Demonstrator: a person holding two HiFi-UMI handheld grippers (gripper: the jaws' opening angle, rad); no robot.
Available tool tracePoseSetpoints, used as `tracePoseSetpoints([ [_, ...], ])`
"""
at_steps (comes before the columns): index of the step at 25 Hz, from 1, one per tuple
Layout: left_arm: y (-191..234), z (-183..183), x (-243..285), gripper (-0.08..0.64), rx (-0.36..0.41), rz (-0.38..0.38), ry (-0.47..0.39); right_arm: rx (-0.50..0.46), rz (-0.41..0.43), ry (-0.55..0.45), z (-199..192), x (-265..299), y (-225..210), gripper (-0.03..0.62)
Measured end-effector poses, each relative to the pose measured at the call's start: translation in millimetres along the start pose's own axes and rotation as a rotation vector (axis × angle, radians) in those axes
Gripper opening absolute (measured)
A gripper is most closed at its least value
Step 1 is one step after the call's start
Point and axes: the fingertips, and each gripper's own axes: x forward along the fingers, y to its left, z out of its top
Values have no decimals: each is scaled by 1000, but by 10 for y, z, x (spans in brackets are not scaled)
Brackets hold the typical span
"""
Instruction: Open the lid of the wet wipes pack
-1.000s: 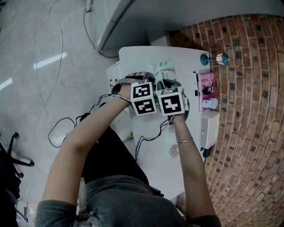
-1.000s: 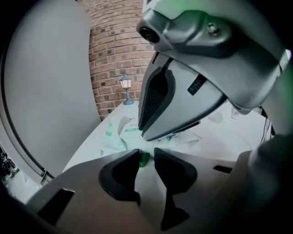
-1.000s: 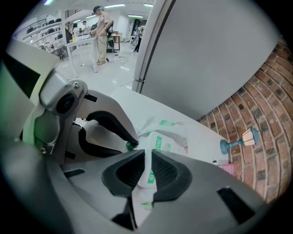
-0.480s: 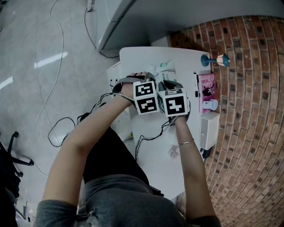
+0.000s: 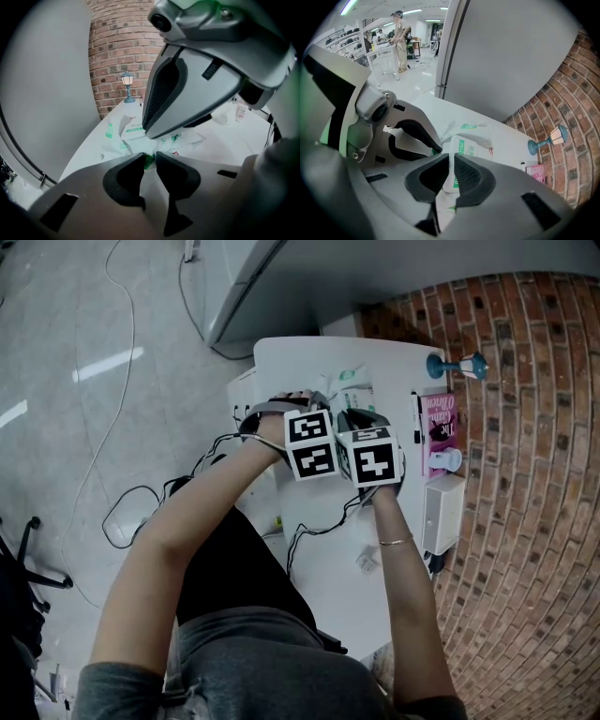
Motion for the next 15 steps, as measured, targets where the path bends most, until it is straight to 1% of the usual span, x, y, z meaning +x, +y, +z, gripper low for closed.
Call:
tracePoseSetpoints([
  [8, -1, -3, 0, 92, 2, -3, 3, -9, -1, 12, -1, -4, 1, 34],
  [15, -8, 1, 7, 87, 2, -5, 6, -6, -2, -17, 34, -19, -10, 31],
])
